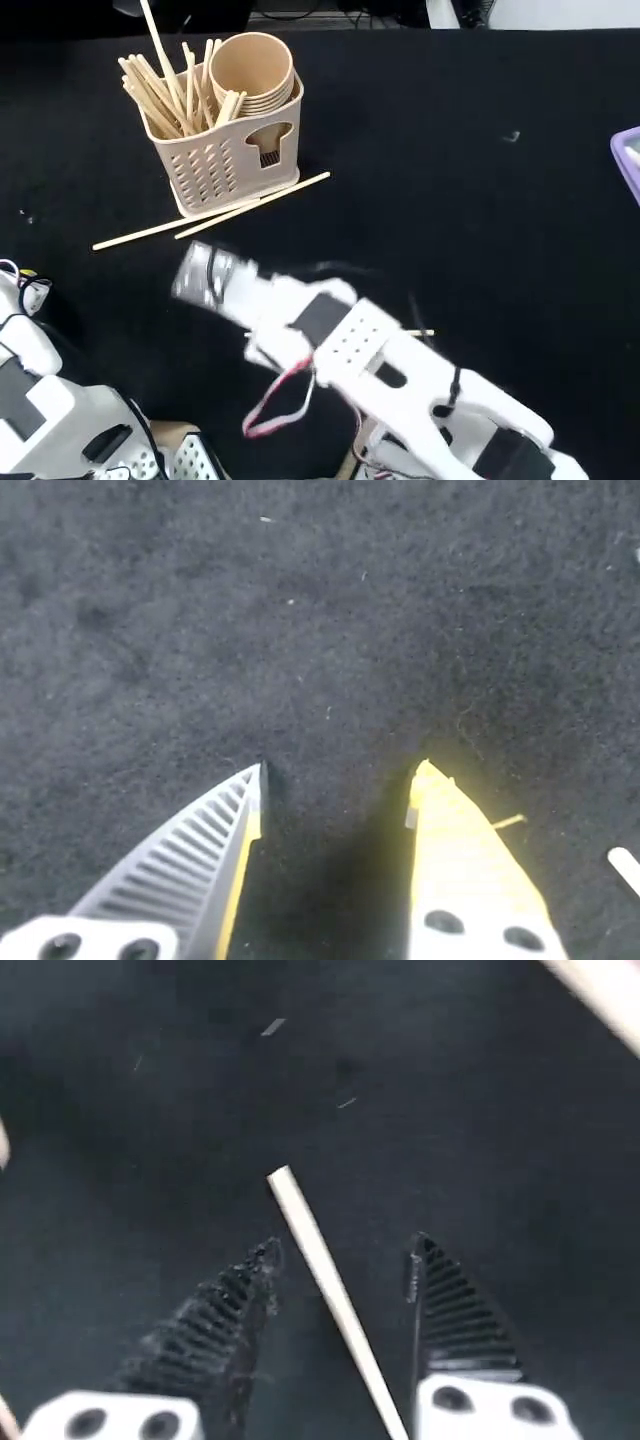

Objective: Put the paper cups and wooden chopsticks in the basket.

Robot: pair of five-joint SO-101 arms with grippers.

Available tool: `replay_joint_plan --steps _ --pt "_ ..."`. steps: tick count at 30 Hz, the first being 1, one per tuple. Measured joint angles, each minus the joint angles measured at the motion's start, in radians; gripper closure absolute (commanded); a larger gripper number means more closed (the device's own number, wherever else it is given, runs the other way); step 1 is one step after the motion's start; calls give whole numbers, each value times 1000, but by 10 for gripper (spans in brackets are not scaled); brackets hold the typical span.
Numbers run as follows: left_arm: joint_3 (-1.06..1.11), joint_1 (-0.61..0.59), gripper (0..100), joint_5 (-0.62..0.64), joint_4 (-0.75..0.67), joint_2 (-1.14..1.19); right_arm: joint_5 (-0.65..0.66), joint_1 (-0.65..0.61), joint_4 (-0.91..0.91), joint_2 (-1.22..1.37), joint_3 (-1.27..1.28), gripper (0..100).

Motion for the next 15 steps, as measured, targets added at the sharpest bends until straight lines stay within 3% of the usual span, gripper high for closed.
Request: replay_joint_plan --steps 15 --pt "0 -2 762 0 0 0 41 -15 -147 407 -71 809"
